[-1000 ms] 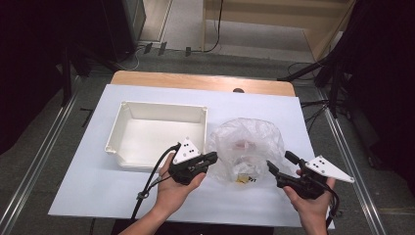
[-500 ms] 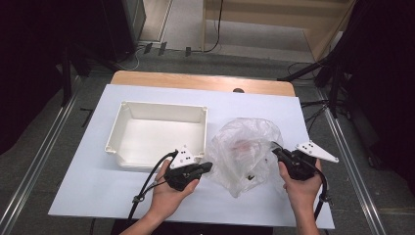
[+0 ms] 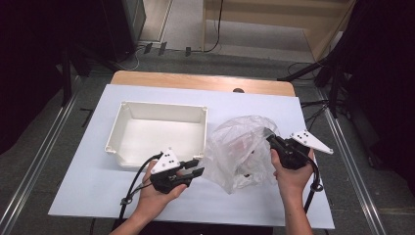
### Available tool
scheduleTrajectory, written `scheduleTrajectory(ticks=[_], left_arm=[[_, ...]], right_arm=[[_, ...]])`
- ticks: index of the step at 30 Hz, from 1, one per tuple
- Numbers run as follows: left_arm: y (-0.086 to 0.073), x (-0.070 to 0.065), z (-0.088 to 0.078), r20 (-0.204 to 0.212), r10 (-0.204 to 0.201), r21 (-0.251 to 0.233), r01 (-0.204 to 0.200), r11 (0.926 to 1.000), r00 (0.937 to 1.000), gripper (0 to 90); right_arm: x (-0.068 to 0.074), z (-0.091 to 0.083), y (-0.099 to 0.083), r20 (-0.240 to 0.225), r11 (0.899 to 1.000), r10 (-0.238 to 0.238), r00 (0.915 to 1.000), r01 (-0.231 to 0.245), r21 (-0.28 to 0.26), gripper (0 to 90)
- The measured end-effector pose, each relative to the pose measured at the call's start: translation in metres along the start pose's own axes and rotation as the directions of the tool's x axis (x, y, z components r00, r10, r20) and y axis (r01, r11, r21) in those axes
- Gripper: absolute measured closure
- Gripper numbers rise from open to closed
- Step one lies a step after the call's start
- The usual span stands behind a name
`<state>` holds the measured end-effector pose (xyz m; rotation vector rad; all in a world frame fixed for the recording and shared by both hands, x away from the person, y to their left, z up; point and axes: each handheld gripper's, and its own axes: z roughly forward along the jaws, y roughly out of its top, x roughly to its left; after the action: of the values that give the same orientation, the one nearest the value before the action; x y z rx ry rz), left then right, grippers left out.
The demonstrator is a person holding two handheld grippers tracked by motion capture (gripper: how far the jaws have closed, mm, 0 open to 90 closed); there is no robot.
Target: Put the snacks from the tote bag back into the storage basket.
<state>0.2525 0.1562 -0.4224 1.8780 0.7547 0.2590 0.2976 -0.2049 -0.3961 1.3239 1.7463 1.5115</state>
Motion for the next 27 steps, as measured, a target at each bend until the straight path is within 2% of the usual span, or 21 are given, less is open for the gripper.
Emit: scheduleTrajectory(ticks=[2, 5, 9, 13, 15, 20, 23, 24, 27], left_arm=[[0.002, 0.006, -0.008, -0.039, -0.017, -0.017, 0.016, 0.9997, 0.9991, 52.7], [0.007, 0.016, -0.017, -0.067, -0.070, -0.059, 0.066, 0.9961, 0.9953, 48.4], [0.023, 0.011, -0.019, -0.074, -0.085, -0.111, 0.077, 0.9909, 0.9936, 41.1], [0.046, -0.002, -0.015, -0.037, -0.090, -0.158, 0.083, 0.9839, 0.9953, 34.2], [0.059, -0.010, -0.015, -0.032, -0.081, -0.182, 0.074, 0.9805, 0.9962, 31.0], [0.089, -0.026, -0.023, 0.020, -0.074, -0.263, 0.077, 0.9617, 0.9970, 22.9], [0.100, -0.036, -0.028, 0.056, -0.066, -0.295, 0.079, 0.9522, 0.9963, 18.1], [0.102, -0.041, -0.027, 0.055, -0.050, -0.292, 0.064, 0.9542, 0.9972, 16.6], [0.100, -0.057, -0.015, 0.040, 0.018, -0.235, -0.008, 0.9721, 0.9991, 13.9]], right_arm=[[0.000, -0.001, 0.000, -0.002, 1.000, 0.002, 1.0000, -0.002, -0.002, 90.0], [0.000, -0.002, -0.001, -0.001, 1.000, -0.001, 1.0000, 0.001, -0.006, 90.0], [0.006, -0.002, -0.003, -0.020, 1.000, -0.008, 0.9998, 0.008, -0.006, 90.0], [0.013, -0.003, -0.002, -0.031, 0.999, -0.036, 0.9989, 0.035, -0.016, 90.0], [0.015, -0.003, -0.002, -0.034, 0.999, -0.038, 0.9987, 0.037, -0.016, 90.0], [0.018, -0.005, -0.002, -0.042, 0.998, -0.056, 0.9975, 0.055, -0.014, 90.0], [0.019, -0.006, -0.003, -0.044, 0.997, -0.075, 0.9962, 0.075, -0.004, 90.0], [0.020, -0.006, -0.004, -0.041, 0.997, -0.081, 0.9959, 0.081, -0.002, 90.0], [0.022, -0.005, -0.005, -0.038, 0.995, -0.101, 0.9942, 0.101, 0.003, 90.0]])
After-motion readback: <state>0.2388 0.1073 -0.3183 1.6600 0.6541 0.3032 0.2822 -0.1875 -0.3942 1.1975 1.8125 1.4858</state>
